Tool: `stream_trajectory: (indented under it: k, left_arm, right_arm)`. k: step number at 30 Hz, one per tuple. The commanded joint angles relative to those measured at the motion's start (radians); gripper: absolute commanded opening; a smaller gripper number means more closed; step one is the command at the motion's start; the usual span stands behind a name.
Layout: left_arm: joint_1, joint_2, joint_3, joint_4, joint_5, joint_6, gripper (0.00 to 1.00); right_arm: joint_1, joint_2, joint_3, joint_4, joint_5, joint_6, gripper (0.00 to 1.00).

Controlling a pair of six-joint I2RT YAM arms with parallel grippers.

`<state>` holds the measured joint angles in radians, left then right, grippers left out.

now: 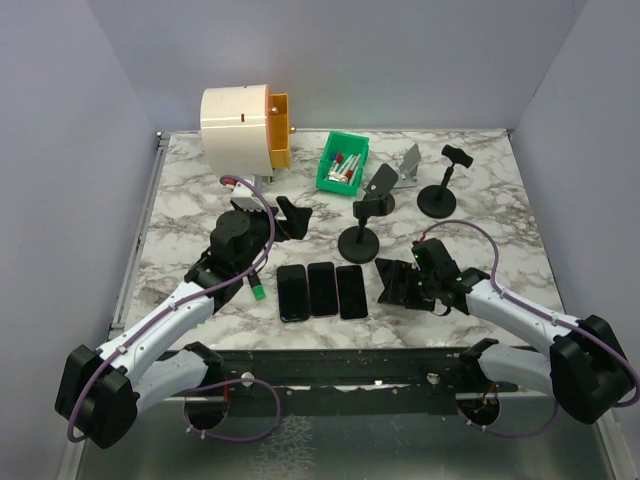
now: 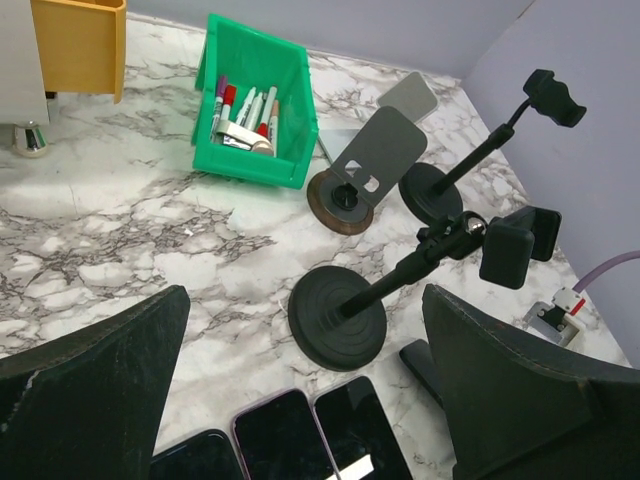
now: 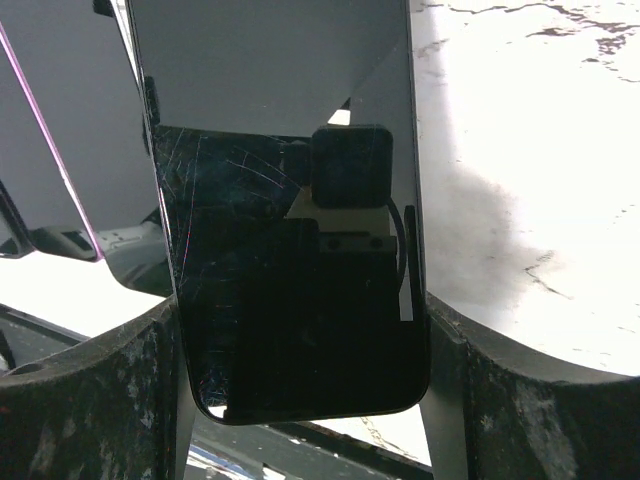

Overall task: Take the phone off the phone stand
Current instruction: Place the phone at the center of the board.

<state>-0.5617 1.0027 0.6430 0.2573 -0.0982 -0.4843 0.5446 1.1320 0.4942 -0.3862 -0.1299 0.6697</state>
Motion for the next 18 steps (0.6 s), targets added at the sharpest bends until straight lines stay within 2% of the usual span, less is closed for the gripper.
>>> stream_trajectory:
  k: [1,3,8,18]
  left_arm:
    - [0.005,-0.004,0.031,-0.024,-0.018,0.010,0.99]
    - [0.003,-0.005,0.030,-0.026,-0.020,0.010,0.99]
    - [0.002,-0.007,0.032,-0.029,-0.021,0.011,0.99]
    - [-0.001,-0.003,0.035,-0.042,-0.024,0.012,0.99]
  right_arm:
    - [0.012,0.038,-0.062,-0.002,-0.033,0.036,0.41]
    - [0.012,0.033,-0.062,-0.009,-0.033,0.037,0.49]
    - [0.012,0.014,-0.063,-0.040,-0.026,0.045,0.61]
    - [0.012,-0.011,-0.071,-0.069,-0.018,0.060,0.63]
